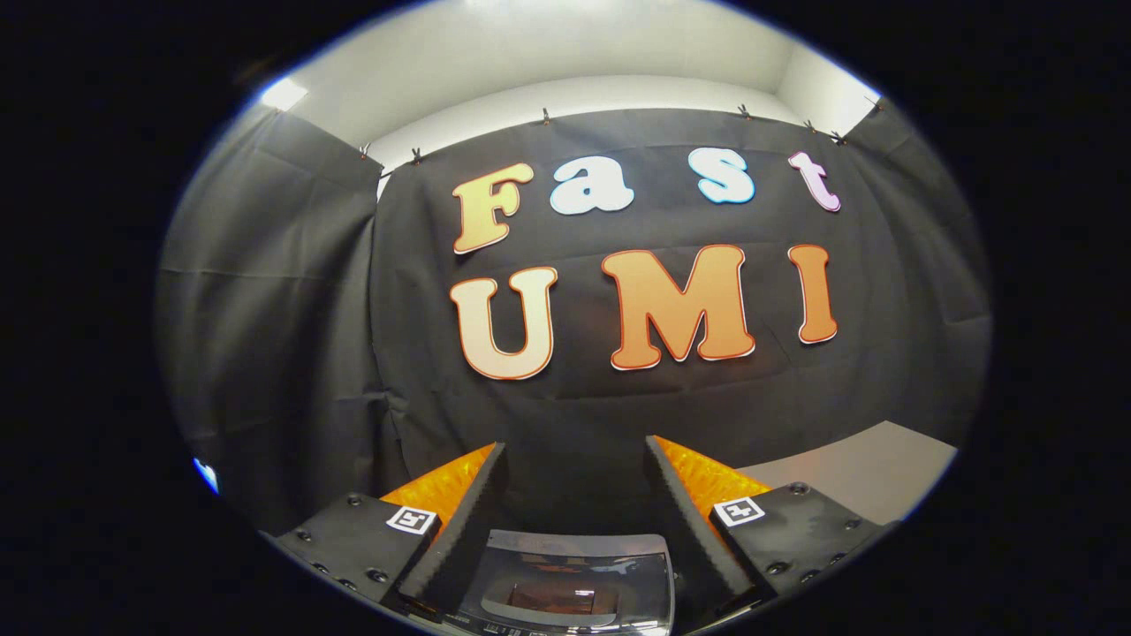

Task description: Put the clothes into the washing machine and then close the washing machine lid.

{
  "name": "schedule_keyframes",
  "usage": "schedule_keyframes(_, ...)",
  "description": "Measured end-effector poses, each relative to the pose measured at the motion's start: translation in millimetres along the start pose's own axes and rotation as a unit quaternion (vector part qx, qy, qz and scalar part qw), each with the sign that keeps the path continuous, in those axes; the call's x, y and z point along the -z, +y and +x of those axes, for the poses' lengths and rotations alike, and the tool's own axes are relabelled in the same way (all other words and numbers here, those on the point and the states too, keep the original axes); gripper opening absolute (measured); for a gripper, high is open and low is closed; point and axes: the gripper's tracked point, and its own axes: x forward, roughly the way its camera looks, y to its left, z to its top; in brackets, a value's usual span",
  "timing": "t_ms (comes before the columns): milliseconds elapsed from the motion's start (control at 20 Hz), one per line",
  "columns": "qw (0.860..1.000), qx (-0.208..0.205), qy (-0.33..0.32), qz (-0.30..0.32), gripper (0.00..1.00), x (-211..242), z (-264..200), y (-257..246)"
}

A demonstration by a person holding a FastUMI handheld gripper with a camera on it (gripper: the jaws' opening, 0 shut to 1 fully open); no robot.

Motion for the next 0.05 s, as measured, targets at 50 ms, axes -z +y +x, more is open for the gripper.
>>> schedule_keyframes(50, 1.000, 0.000, -0.002, -0.002, 0.98, -3.5, -3.2, -0.7)
